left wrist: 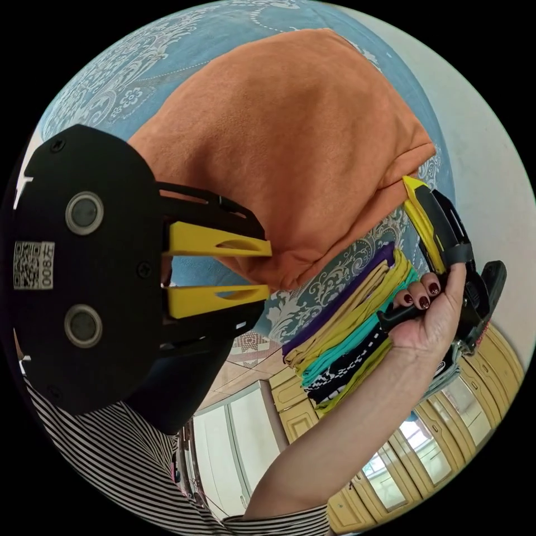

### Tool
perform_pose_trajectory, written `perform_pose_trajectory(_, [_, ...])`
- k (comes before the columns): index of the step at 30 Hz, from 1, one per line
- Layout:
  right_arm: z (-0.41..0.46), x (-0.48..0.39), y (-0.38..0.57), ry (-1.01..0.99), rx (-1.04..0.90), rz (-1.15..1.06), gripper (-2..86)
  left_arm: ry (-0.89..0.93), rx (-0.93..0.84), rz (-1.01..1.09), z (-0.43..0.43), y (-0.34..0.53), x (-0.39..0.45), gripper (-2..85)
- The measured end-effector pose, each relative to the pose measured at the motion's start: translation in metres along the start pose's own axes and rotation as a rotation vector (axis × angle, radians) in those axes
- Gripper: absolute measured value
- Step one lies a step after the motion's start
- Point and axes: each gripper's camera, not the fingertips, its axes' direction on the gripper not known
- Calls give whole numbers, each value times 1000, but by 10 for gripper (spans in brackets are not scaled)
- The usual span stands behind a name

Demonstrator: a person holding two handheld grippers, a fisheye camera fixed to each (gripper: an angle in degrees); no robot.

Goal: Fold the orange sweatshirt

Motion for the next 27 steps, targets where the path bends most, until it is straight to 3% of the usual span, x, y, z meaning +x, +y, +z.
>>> perform_pose_trajectory(5, [-17,-56,36,133,37,-128,18,12,30,27,2,-2,9,75])
perform_pose_trajectory(9, [24,-109,89,205,-89,-274,12,77,64,31,-7,7,15,55])
perform_pose_trajectory(14, [68,-114,134,328,-187,-297,4,-141,189,-100,-57,47,-3,25])
perform_pose_trajectory(17, [77,-113,151,341,-170,-328,2,-233,91,-212,-43,64,-39,10])
perform_pose_trajectory(21, [96,-119,160,373,-179,-357,1,-139,70,-258,-35,67,-58,4])
perform_pose_trajectory(27, [106,-136,181,460,-146,-451,2,-226,286,-186,-84,40,-55,2])
